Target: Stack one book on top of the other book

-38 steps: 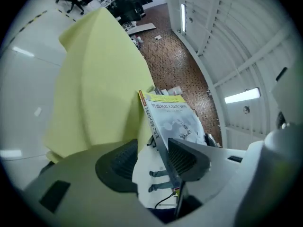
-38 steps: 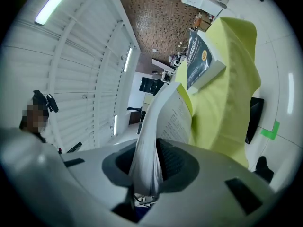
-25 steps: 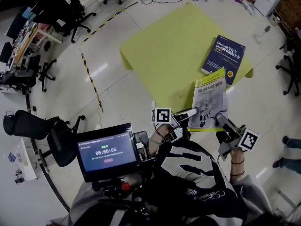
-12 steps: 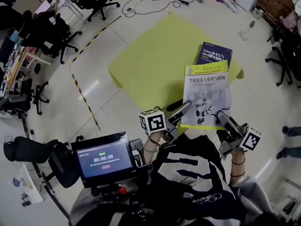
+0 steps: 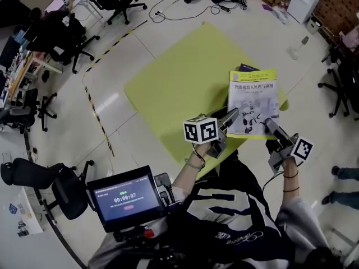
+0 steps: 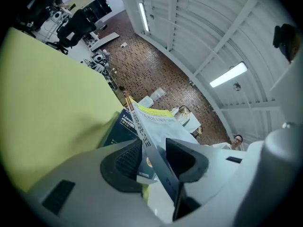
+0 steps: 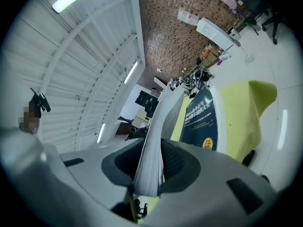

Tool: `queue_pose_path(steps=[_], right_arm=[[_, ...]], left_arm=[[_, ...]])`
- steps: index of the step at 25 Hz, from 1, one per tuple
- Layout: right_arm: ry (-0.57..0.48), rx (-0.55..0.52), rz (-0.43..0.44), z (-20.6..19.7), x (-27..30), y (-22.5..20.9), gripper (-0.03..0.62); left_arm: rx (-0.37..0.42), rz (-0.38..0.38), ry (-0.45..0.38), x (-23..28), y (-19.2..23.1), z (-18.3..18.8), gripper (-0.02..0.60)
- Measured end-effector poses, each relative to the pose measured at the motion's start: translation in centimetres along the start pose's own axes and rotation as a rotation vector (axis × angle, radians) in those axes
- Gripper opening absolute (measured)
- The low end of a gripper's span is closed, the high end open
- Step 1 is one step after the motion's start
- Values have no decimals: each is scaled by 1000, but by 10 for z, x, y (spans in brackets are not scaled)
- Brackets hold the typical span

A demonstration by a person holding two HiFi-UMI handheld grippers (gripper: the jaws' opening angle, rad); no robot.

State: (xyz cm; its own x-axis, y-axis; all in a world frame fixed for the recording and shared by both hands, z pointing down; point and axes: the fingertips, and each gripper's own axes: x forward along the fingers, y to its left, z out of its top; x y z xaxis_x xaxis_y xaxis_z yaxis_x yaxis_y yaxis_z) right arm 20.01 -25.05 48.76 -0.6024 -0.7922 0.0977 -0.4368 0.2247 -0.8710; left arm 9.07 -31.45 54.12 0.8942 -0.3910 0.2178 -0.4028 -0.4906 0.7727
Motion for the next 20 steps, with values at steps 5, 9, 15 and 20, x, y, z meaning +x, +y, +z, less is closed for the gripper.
queue_pose_path(steps=[5, 9, 15, 20], right_arm=[[140, -9, 2, 39, 30, -60, 92], [279, -6, -121, 39, 35, -109, 98], [409, -73, -234, 28, 38, -141, 98], [394, -113, -323, 26, 39, -154, 121]], left_arm=[[3, 157, 46, 55, 38, 3, 161], [35, 309, 113, 81, 60, -1, 161], [32, 416, 119, 86, 72, 6, 153], [45, 469, 123, 87, 73, 6, 153]])
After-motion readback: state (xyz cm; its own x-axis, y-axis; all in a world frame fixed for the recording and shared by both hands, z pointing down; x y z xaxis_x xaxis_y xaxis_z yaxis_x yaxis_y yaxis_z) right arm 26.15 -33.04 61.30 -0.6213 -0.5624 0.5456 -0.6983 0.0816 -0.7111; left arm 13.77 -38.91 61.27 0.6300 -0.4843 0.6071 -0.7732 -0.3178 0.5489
